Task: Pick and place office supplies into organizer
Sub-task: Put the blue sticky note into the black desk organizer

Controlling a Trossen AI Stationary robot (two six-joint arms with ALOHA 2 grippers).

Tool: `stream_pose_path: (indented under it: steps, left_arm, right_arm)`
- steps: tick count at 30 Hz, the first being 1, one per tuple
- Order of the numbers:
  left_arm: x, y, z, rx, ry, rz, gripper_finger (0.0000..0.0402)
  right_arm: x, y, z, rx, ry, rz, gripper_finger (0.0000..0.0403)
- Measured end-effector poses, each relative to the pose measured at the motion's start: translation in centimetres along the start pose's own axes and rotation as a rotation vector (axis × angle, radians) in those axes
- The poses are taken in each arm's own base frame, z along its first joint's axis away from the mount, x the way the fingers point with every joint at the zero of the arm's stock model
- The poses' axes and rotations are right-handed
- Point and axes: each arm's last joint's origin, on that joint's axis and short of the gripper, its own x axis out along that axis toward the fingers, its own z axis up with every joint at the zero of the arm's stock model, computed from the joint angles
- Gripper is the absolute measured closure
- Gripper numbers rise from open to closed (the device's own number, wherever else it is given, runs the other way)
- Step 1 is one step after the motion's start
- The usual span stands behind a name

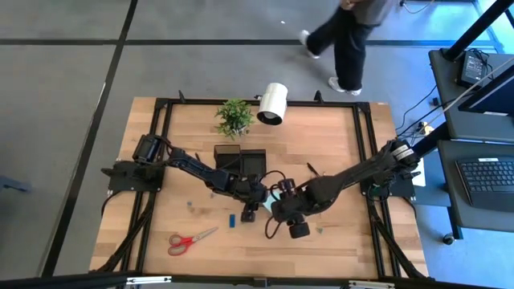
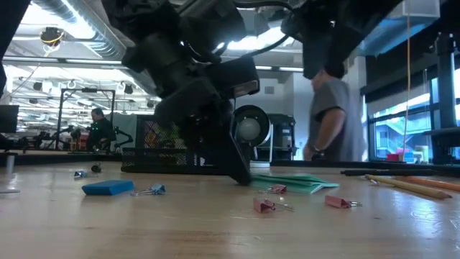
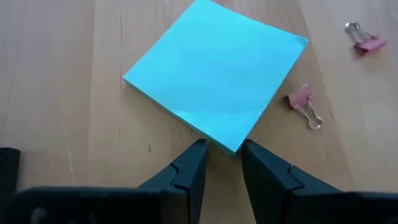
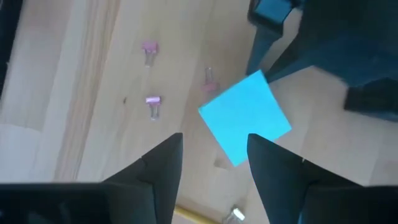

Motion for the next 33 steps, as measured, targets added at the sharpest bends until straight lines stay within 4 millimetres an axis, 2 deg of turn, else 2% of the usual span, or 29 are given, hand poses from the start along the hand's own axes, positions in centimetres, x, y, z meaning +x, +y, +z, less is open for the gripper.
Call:
stream_pose_path:
  steps: [6, 13, 23, 28, 33]
  left_arm:
    - [-0.2, 0.0, 0.1, -0.012, -0.009, -0.002, 0.0304]
    - [-0.1, -0.1, 0.2, -0.019, -0.023, -0.007, 0.0304]
    - [-0.1, -0.5, 0.2, -0.013, -0.029, -0.008, 0.0304]
    - [-0.1, -0.5, 0.1, -0.006, -0.024, -0.008, 0.0304]
    - [-0.1, -0.5, 0.1, -0.005, -0.024, -0.009, 0.0304]
  right_arm:
    - [1.3, 0.0, -1.9, 0.055, 0.056, 0.034, 0.0219]
    - [2.1, -0.5, -4.1, 0.192, -0.139, 0.077, 0.0219]
    - [6.4, -3.2, -7.1, 0.545, -0.324, 0.123, 0.0219]
    - [7.2, -5.0, -8.1, 0.694, -0.311, 0.109, 0.0219]
    - [7.4, -6.1, -8.3, 0.771, -0.286, 0.173, 0.0219]
